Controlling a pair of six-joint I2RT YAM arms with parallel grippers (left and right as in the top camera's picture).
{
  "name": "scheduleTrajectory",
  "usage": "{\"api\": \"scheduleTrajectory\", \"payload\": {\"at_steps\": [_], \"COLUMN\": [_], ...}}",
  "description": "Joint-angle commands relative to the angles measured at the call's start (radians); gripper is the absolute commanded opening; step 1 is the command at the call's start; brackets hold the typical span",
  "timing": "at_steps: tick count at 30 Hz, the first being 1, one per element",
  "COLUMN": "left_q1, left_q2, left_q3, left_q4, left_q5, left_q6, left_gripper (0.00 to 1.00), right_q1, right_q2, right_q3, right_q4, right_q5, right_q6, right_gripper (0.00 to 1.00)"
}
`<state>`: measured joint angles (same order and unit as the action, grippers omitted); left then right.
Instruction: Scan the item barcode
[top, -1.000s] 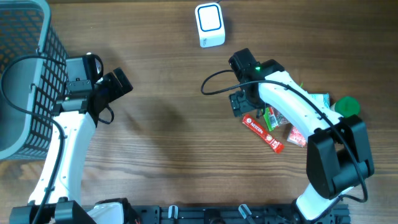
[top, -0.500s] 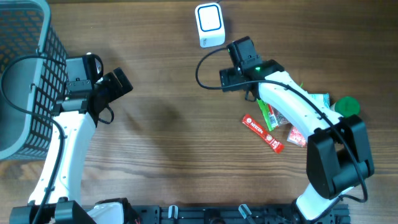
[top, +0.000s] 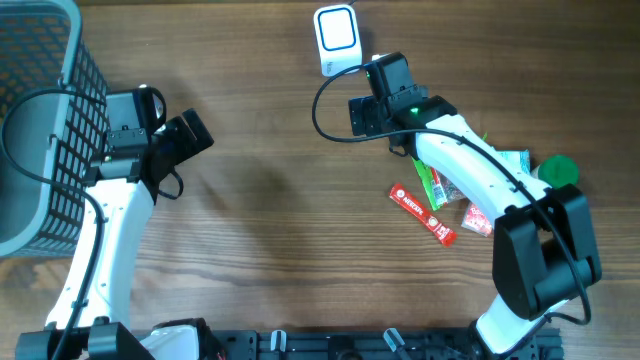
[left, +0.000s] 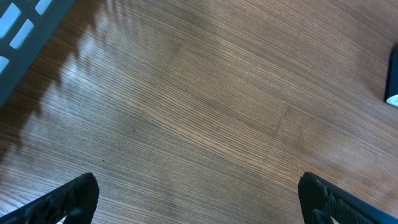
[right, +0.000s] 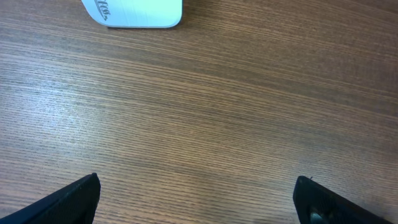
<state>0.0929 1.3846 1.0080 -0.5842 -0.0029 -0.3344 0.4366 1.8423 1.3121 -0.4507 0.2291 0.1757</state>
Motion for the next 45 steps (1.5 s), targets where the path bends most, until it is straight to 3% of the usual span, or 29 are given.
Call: {"api": "scheduleTrajectory", "payload": {"at_steps": [1, 31, 37, 45], "left_q1": [0.004, 0.004, 0.004, 0.004], "left_q2": [0.003, 0.003, 0.003, 0.003], "left_q3": [0.000, 0.000, 0.000, 0.000], "left_q4": [0.003, 0.003, 0.003, 0.003], "left_q5": [-0.010, -0.010, -0.010, -0.010], "left_q6": [0.013, 0.013, 0.013, 0.013], "left_gripper": [1.00, 1.00, 1.00, 1.00], "right_q1": [0.002, 0.003, 0.003, 0.003], "right_q2": [0.011, -0.016, -0.190, -0.548], "right_q3": [-0.001, -0.002, -0.002, -0.002], "right_q4": [0.004, 0.009, 0.009, 0.009], "right_q5": [0.018, 0.013, 0.013, 0.014], "right_q6": [0.008, 0.009, 0.008, 0.008], "right_gripper": [1.00, 1.00, 1.00, 1.00]}}
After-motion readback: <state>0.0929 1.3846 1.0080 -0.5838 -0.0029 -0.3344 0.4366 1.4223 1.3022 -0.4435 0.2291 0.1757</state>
